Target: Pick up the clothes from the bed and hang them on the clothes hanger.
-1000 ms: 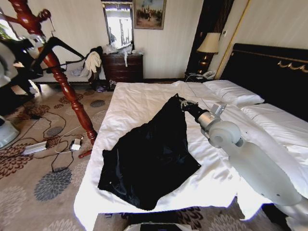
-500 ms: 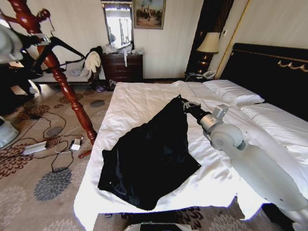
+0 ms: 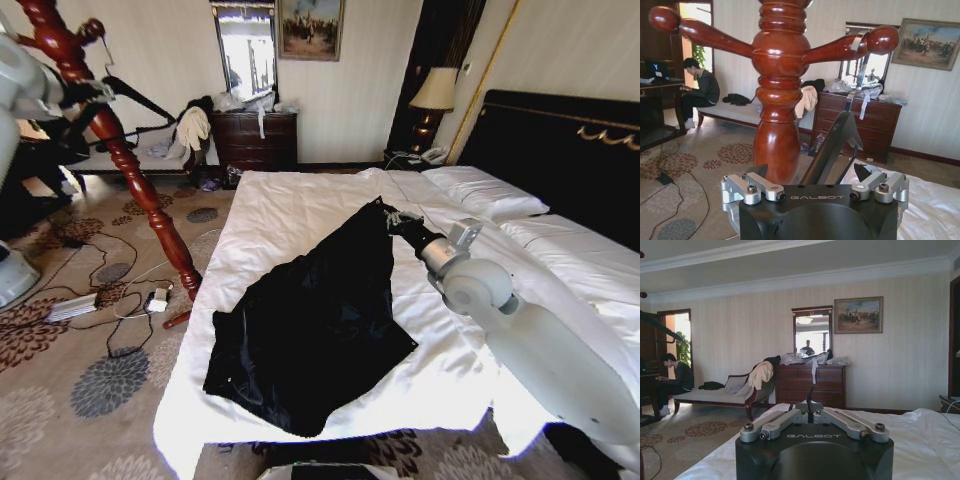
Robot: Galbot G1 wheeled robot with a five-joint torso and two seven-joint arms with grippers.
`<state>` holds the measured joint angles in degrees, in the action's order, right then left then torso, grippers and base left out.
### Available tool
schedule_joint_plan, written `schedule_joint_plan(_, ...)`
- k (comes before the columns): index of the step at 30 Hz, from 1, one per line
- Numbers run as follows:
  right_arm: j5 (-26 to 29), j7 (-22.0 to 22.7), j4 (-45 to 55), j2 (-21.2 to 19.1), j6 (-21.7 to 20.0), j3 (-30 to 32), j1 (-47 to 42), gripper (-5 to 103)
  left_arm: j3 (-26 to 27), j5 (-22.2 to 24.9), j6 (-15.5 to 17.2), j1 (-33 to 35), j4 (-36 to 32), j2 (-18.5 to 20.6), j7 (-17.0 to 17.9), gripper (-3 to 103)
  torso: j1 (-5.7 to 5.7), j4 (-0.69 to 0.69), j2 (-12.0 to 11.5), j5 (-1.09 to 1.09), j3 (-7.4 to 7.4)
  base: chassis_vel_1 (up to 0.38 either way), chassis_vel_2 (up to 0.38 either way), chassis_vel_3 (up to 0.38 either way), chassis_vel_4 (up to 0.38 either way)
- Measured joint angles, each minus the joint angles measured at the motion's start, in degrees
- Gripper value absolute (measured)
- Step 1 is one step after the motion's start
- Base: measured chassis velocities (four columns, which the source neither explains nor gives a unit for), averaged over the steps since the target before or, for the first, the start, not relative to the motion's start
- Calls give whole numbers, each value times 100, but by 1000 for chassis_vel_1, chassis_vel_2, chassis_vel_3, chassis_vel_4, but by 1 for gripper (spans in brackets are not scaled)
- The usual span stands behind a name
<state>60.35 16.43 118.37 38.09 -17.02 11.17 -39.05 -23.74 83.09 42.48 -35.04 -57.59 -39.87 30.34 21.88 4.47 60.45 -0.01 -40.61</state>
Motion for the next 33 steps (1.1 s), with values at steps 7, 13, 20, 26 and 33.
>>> schedule_joint_plan(7,39,-18,-46,104,-2,7,-30,0,-78,-234,-13,-68,328,-294,-141,80,0,0,0,1,0,0,0,0,0)
schedule_joint_plan(13,48,-27,-36,127,-1,28,-66,0,-43,-410,-21,87,275,-323,-124,58,-1,0,0,0,0,0,0,0,0)
schedule_joint_plan(20,101,-36,-129,163,5,54,-36,0,56,-447,-24,238,108,-292,-94,37,-1,0,0,0,0,0,0,0,0)
schedule_joint_plan(26,103,-22,-143,180,6,14,-48,0,23,-604,-26,180,51,-292,-206,16,0,-1,0,0,0,0,0,0,0)
schedule_joint_plan(33,111,-13,-115,154,6,9,-22,0,1,-621,-93,162,2,-284,-210,16,0,0,0,0,0,0,0,0,0)
